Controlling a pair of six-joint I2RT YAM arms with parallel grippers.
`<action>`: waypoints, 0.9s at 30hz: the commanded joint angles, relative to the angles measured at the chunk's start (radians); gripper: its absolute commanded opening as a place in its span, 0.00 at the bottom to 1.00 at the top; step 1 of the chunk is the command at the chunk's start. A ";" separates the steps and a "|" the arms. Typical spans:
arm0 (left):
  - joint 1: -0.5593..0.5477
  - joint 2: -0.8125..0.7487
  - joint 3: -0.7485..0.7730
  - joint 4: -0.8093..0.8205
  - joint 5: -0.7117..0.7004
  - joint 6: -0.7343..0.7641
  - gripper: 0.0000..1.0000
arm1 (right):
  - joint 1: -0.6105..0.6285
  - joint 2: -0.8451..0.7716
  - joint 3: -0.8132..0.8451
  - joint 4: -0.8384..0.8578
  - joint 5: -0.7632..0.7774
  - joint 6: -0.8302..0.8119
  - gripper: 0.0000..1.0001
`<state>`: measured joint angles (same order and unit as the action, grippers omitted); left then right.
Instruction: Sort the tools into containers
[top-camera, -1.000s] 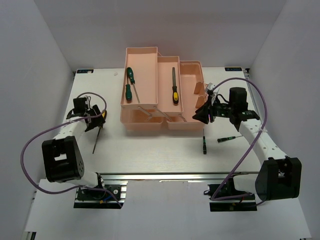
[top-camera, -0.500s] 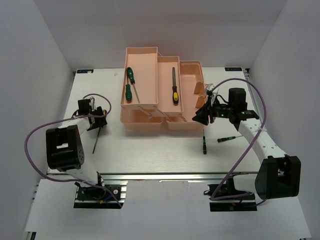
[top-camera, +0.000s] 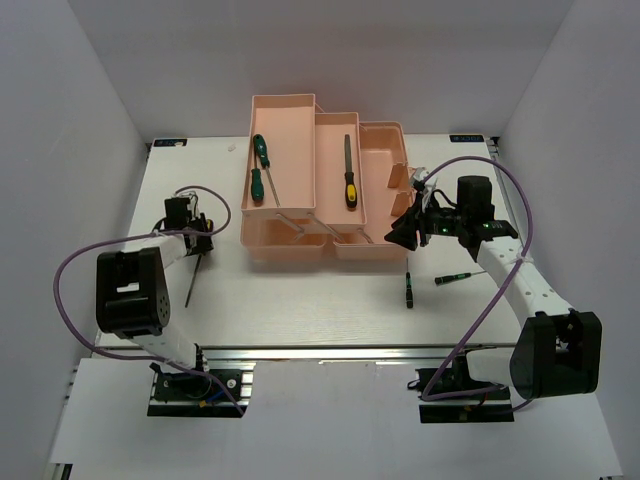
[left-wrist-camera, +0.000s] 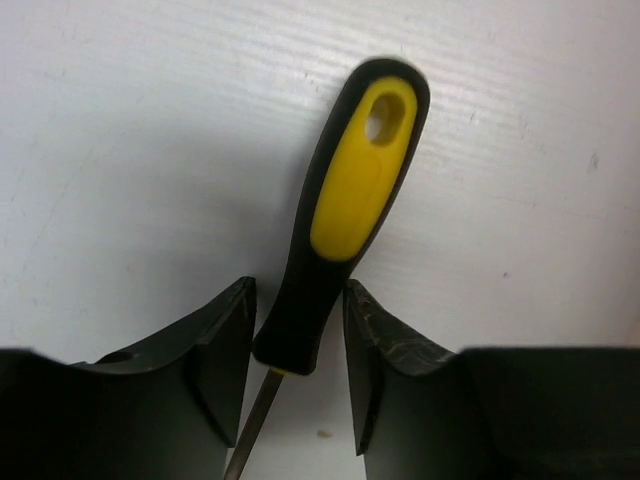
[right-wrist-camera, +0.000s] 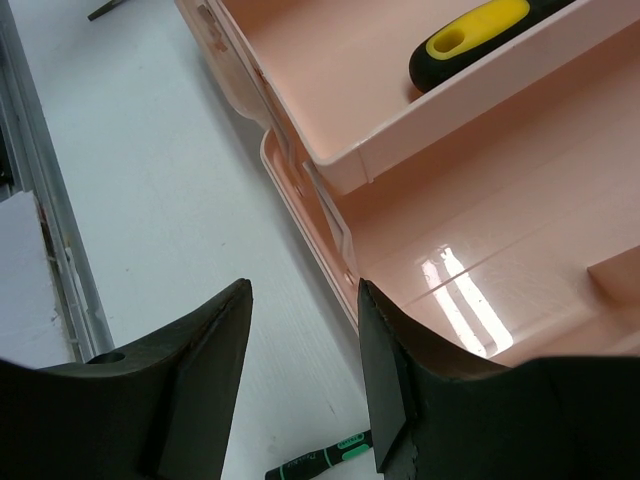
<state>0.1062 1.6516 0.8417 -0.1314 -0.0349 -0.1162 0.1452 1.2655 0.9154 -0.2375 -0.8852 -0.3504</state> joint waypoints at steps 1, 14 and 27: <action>-0.008 -0.056 -0.068 -0.056 -0.025 0.010 0.49 | -0.007 -0.008 0.025 0.023 -0.001 0.010 0.52; -0.019 -0.222 -0.089 -0.138 -0.013 -0.092 0.07 | -0.009 0.008 0.050 0.041 -0.020 0.048 0.52; -0.020 -0.603 0.014 -0.316 0.179 -0.304 0.00 | -0.007 0.002 0.048 0.052 -0.017 0.071 0.53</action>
<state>0.0895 1.1610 0.8204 -0.3920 0.0750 -0.3515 0.1440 1.2697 0.9222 -0.2249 -0.8860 -0.2901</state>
